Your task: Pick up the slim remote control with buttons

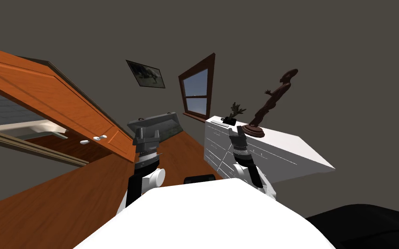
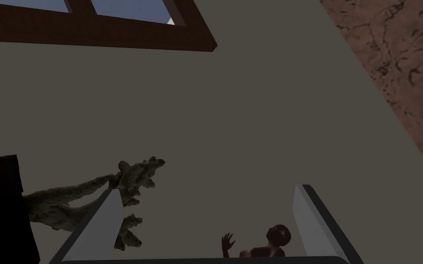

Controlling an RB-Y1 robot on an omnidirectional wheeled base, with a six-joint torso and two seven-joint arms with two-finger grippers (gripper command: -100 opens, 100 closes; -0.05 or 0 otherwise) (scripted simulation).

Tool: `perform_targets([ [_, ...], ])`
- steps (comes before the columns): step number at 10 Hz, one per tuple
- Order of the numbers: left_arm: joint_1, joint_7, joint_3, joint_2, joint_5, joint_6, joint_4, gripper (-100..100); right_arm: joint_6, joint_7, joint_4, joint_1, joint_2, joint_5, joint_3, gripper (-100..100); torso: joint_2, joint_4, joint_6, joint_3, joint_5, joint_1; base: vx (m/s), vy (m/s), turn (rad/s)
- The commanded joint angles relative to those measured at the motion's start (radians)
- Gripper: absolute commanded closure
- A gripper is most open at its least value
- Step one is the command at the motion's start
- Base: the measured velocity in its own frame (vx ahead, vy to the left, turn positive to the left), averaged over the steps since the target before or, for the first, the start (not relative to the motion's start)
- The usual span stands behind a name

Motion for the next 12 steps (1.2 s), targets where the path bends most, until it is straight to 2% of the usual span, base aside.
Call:
perform_targets([
  [1, 0.0, 0.0, 0.0, 0.0, 0.0, 0.0, 0.0, 0, -0.012, 0.004, 0.014, -0.016, -0.05, 0.003, -0.015, -100, 0.0, 0.0, 0.0, 0.0, 0.0, 0.0, -0.025, 0.045, -0.01],
  [4, 0.0, 0.0, 0.0, 0.0, 0.0, 0.0, 0.0, 0, -0.035, 0.01, 0.043, -0.046, -0.134, 0.011, -0.042, -100, -0.001, 0.0, 0.0, -0.001, 0.0, 0.0, -0.018, 0.063, -0.017],
  [5, 0.0, 0.0, 0.0, 0.0, 0.0, 0.0, 0.0, 0, -0.035, 0.01, 0.043, -0.046, -0.149, 0.011, -0.042, -100, -0.001, 0.0, 0.0, 0.0, 0.0, 0.0, -0.016, 0.043, -0.01],
  [6, 0.0, 0.0, 0.0, 0.0, 0.0, 0.0, 0.0, 0, -0.048, 0.011, 0.059, -0.063, -0.187, 0.018, -0.056, -100, -0.001, 0.0, 0.0, -0.001, 0.0, -0.001, -0.01, 0.055, -0.017],
  [7, 0.0, 0.0, 0.0, 0.0, 0.0, 0.0, 0.0, 0, -0.048, 0.011, 0.059, -0.063, -0.202, 0.018, -0.056, -100, -0.001, 0.0, 0.0, -0.001, 0.0, 0.0, -0.004, 0.049, -0.015],
  [12, 0.0, 0.0, 0.0, 0.0, 0.0, 0.0, 0.0, 0, -0.091, 0.01, 0.118, -0.113, -0.353, 0.045, -0.094, -100, -0.002, 0.0, 0.0, -0.001, 0.0, -0.001, 0.003, 0.053, -0.022],
])
